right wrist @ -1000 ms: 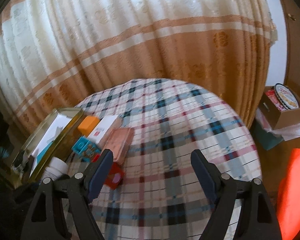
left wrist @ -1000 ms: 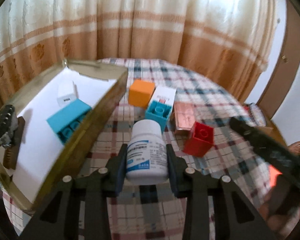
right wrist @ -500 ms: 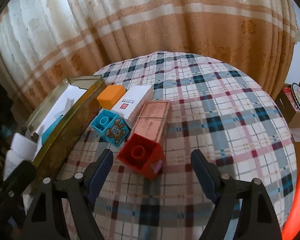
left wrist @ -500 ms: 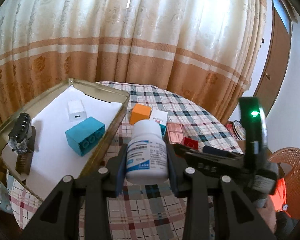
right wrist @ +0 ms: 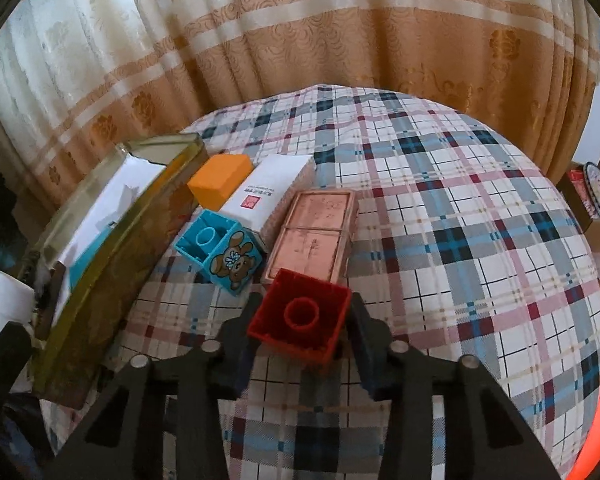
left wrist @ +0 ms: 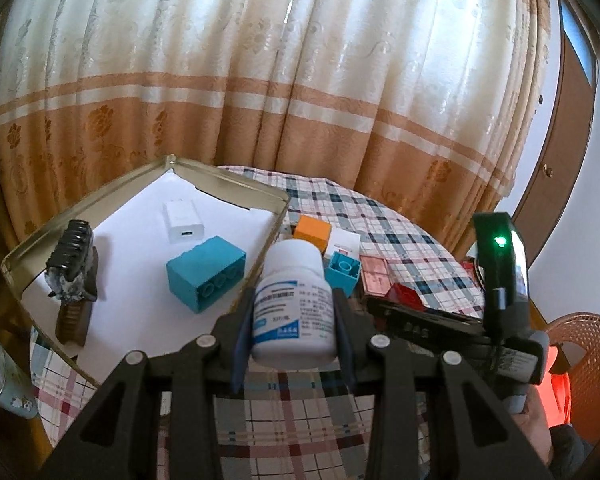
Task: Organize rigid objects
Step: 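Grasp the red brick with the right tool while the left tool holds the bottle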
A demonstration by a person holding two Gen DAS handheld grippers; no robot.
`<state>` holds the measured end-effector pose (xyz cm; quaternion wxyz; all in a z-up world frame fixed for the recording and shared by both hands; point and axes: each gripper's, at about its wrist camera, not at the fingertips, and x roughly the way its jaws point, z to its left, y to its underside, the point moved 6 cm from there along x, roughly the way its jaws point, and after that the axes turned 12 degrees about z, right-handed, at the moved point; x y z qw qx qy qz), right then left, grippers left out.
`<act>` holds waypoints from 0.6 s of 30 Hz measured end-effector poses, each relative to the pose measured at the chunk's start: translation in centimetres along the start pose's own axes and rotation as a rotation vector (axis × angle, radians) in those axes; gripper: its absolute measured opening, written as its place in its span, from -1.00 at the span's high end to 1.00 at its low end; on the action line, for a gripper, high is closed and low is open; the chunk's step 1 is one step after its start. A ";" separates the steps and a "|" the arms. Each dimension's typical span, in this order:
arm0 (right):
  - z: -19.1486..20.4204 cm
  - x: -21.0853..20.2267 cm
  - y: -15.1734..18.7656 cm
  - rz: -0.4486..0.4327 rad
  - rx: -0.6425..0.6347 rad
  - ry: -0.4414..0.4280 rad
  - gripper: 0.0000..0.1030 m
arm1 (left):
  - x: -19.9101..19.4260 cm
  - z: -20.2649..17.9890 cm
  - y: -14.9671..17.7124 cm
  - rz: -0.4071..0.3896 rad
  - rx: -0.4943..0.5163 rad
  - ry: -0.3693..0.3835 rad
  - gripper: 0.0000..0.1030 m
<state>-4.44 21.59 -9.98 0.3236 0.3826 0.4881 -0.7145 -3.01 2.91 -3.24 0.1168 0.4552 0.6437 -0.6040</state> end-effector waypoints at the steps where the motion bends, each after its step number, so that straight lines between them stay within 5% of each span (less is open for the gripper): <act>1: -0.1 -0.3 0.1 -0.009 0.000 -0.013 0.34 | -0.1 0.1 0.0 -0.004 -0.002 0.001 0.31; 8: 2.4 -3.3 -0.1 -0.112 -0.077 -0.025 0.34 | -0.9 1.5 -0.4 -0.025 -0.037 -0.003 0.31; 18: 6.1 -7.0 0.0 -0.188 -0.170 -0.186 0.34 | -1.8 3.4 -0.9 -0.048 -0.078 -0.018 0.31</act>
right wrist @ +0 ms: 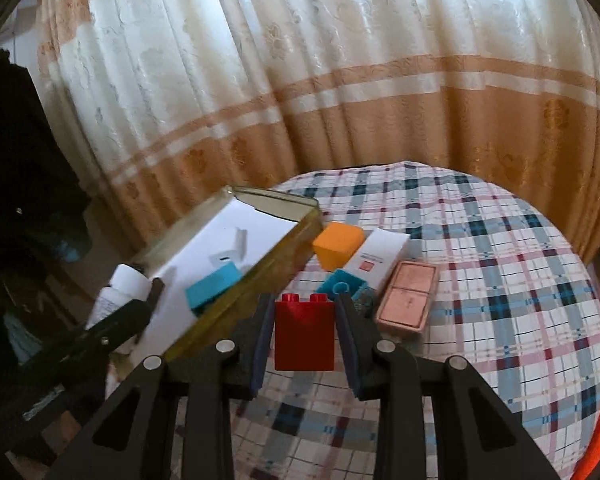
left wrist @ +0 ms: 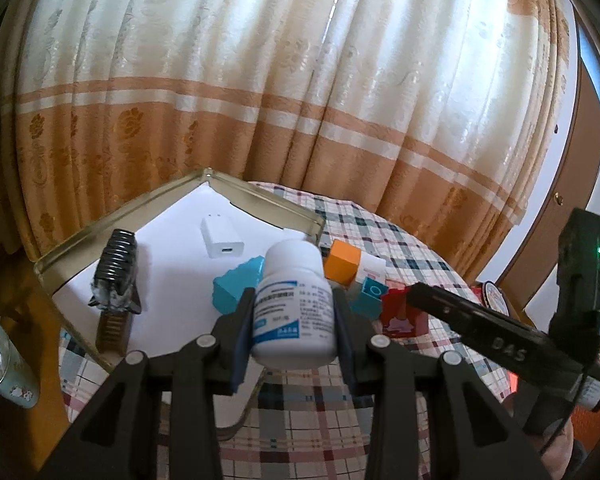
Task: Organize rigid objects
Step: 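Grasp the red brick with the right tool while the left tool holds the bottle, then carry the bottle and red brick into the tray and open both tools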
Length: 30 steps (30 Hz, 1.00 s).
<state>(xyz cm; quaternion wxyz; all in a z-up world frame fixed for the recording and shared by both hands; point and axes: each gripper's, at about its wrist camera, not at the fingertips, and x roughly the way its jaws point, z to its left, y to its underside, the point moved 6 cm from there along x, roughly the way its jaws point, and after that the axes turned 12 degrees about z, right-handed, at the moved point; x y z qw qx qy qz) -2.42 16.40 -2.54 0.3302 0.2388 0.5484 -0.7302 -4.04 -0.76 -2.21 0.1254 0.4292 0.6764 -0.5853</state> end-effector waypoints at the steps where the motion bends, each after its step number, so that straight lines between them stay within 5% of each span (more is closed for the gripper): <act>1: 0.0 -0.1 0.0 -0.001 0.003 -0.014 0.34 | -0.1 0.2 0.0 -0.003 -0.002 -0.002 0.31; 18: 4.7 0.0 -3.0 -0.031 -0.060 -0.062 0.34 | -1.8 4.9 -1.6 -0.053 -0.051 -0.111 0.31; 30: 7.5 5.9 -7.5 -0.006 -0.082 0.002 0.34 | -0.1 7.3 -2.8 -0.015 -0.085 -0.181 0.31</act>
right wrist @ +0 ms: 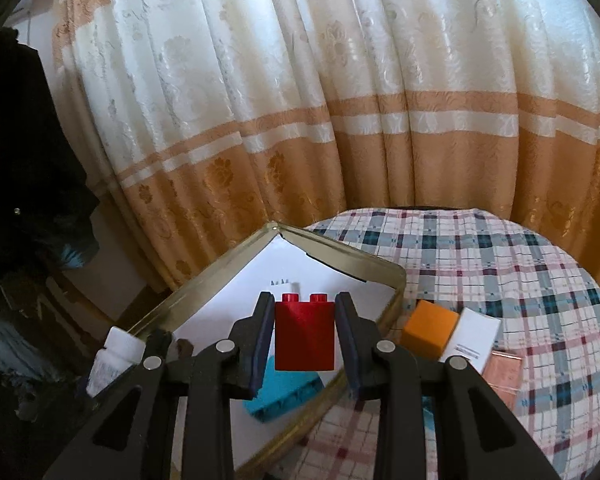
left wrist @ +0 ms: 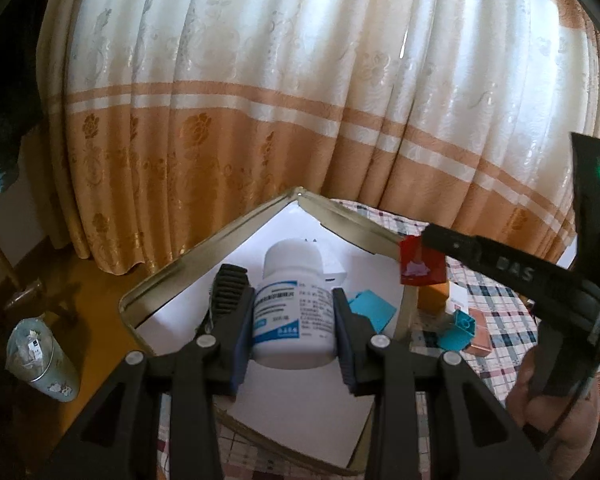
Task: Organize rigid objects
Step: 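Carry the bottle and red brick into the tray and open both tools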
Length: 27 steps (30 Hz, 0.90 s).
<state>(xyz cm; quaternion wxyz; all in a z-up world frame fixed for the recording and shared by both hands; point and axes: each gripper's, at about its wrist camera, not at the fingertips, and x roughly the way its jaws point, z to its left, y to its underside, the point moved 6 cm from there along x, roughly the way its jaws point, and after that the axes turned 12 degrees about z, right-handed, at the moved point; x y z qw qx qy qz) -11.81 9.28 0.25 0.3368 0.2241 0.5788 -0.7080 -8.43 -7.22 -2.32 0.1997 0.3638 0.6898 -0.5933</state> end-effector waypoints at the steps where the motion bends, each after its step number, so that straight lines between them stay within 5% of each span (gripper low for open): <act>1: 0.0 0.5 -0.1 0.008 0.001 0.006 0.34 | 0.2 0.0 -0.1 0.003 0.001 -0.002 0.31; 27: -0.5 7.9 0.1 0.104 -0.009 0.120 0.34 | 4.5 -1.7 0.0 0.075 0.064 -0.162 0.31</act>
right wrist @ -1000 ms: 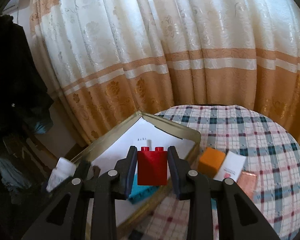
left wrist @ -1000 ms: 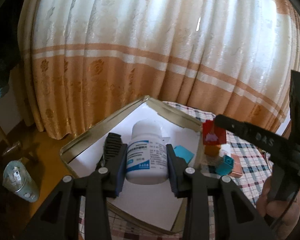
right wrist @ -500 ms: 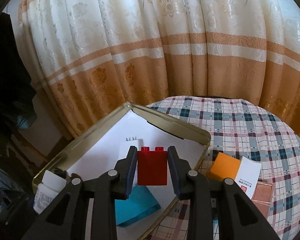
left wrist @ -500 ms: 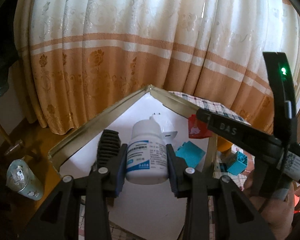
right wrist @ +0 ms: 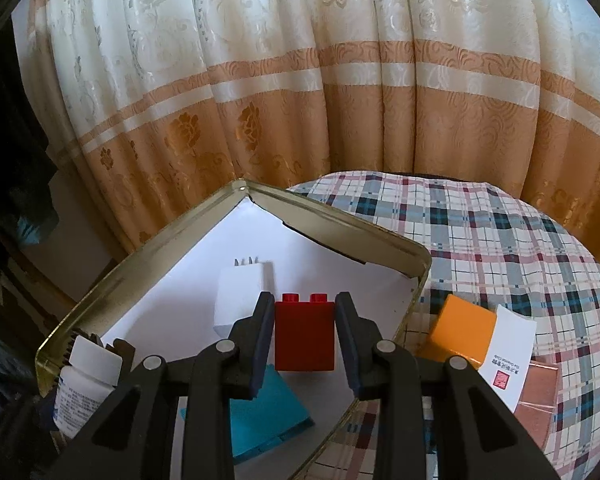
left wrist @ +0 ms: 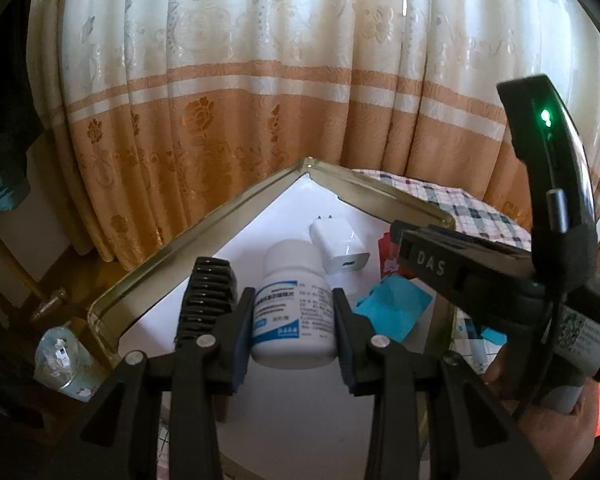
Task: Organize rigid objects
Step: 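Carry the bottle and red brick into the tray and open both tools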
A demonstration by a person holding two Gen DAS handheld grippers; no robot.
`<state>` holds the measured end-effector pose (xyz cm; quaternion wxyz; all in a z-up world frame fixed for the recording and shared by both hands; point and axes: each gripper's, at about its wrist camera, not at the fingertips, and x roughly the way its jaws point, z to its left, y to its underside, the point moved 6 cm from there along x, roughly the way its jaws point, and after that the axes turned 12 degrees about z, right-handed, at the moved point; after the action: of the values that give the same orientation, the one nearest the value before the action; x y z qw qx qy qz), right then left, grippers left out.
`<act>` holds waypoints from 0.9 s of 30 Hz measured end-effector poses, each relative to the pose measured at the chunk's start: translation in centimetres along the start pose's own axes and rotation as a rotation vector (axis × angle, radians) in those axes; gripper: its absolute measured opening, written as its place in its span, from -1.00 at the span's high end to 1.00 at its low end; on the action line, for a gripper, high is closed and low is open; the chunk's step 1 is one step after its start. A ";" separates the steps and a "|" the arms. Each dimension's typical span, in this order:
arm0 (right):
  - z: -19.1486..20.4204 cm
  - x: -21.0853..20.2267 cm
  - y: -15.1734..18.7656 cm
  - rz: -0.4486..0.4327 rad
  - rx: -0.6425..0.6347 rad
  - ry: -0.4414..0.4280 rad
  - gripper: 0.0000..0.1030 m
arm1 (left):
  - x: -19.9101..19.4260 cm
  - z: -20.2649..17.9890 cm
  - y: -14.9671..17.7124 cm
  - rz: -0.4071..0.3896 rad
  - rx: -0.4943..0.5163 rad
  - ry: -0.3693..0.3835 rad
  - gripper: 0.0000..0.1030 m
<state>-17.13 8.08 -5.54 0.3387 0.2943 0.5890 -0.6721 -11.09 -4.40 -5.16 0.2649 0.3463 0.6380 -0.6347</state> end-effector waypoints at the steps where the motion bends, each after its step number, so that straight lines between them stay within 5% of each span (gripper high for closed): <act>1: -0.1 0.1 0.0 0.003 0.002 -0.002 0.34 | 0.1 -0.2 0.1 0.001 0.006 -0.009 0.31; 8: 0.1 0.1 0.2 -0.005 -0.012 -0.024 0.33 | 1.6 -0.3 1.0 0.043 0.012 -0.068 0.30; 10: 0.2 0.0 0.4 -0.013 -0.016 -0.032 0.12 | 1.6 -0.2 1.1 0.042 0.009 -0.092 0.26; 12: 0.1 -0.5 0.6 -0.036 -0.016 -0.024 -0.44 | 1.4 -0.4 1.2 0.027 0.009 -0.097 -0.27; 15: -0.1 -2.1 1.0 -0.124 -0.018 -0.006 -0.55 | 0.2 -0.5 1.2 -0.035 -0.003 -0.143 -0.81; 17: -0.2 -2.9 1.3 -0.150 -0.020 -0.010 -0.56 | -0.4 -0.6 1.2 -0.069 0.000 -0.171 -0.93; 27: -2.1 -4.9 2.0 -0.230 0.054 0.006 -0.56 | -1.2 -1.1 1.1 -0.109 0.017 -0.227 -0.99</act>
<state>-12.65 10.52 -3.11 0.2496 0.2358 0.6014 -0.7214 -9.37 -3.49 -4.83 0.2977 0.2395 0.6163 -0.6886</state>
